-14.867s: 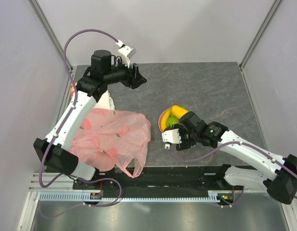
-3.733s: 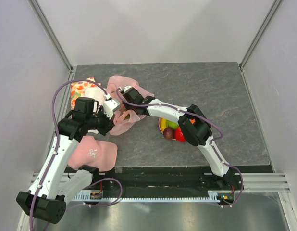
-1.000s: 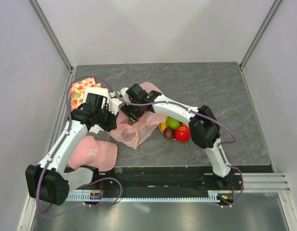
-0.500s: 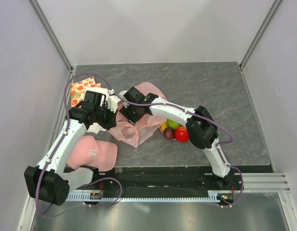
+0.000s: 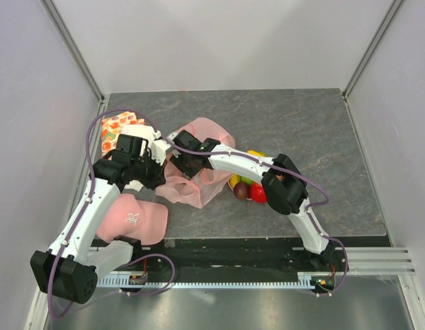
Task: Take the fake fruits out of the plastic bag
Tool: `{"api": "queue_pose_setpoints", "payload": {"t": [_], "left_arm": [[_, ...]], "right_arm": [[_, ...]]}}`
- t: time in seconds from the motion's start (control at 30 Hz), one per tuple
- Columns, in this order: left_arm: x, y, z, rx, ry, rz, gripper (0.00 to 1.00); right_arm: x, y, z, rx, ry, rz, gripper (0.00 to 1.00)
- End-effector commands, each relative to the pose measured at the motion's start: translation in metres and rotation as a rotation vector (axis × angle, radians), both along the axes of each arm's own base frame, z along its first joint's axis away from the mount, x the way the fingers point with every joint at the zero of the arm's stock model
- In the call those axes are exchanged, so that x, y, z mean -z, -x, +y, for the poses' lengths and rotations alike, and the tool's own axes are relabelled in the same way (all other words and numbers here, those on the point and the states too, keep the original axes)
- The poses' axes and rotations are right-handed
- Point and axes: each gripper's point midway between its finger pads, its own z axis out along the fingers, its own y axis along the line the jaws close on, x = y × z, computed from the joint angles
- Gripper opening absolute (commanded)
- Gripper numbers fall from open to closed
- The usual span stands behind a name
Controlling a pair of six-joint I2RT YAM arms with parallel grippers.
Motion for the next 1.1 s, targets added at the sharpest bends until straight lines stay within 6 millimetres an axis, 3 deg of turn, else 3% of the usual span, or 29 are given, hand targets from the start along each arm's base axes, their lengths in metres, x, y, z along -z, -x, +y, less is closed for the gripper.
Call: {"api": "queue_pose_setpoints", "payload": {"t": [0.0, 0.17, 0.2, 0.23, 0.5, 0.6, 0.93, 1.07], "left_arm": [[-0.012, -0.002, -0.007, 0.019, 0.041, -0.04, 0.02], [-0.008, -0.001, -0.007, 0.019, 0.039, -0.025, 0.01], [-0.008, -0.001, -0.007, 0.016, 0.041, -0.024, 0.02], [-0.008, -0.001, -0.007, 0.014, 0.043, -0.025, 0.01], [-0.005, -0.007, -0.005, 0.011, 0.024, -0.034, 0.02], [-0.002, -0.008, -0.005, 0.015, 0.019, -0.033, 0.02], [0.007, -0.011, 0.001, 0.001, -0.019, -0.035, 0.02], [0.01, -0.014, 0.004, -0.008, -0.033, -0.037, 0.01]], "right_arm": [[0.008, 0.0, -0.004, 0.016, 0.048, -0.023, 0.39], [-0.006, 0.002, 0.0, -0.014, 0.024, -0.035, 0.19], [-0.011, 0.001, 0.003, -0.021, 0.008, -0.039, 0.06], [-0.022, 0.002, 0.006, -0.038, -0.011, -0.048, 0.0], [-0.12, 0.013, 0.016, -0.15, -0.157, -0.126, 0.0], [-0.146, 0.017, 0.014, -0.175, -0.196, -0.155, 0.0], [-0.195, 0.028, 0.009, -0.19, -0.285, -0.195, 0.0], [-0.241, 0.036, 0.005, -0.25, -0.354, -0.265, 0.0]]}}
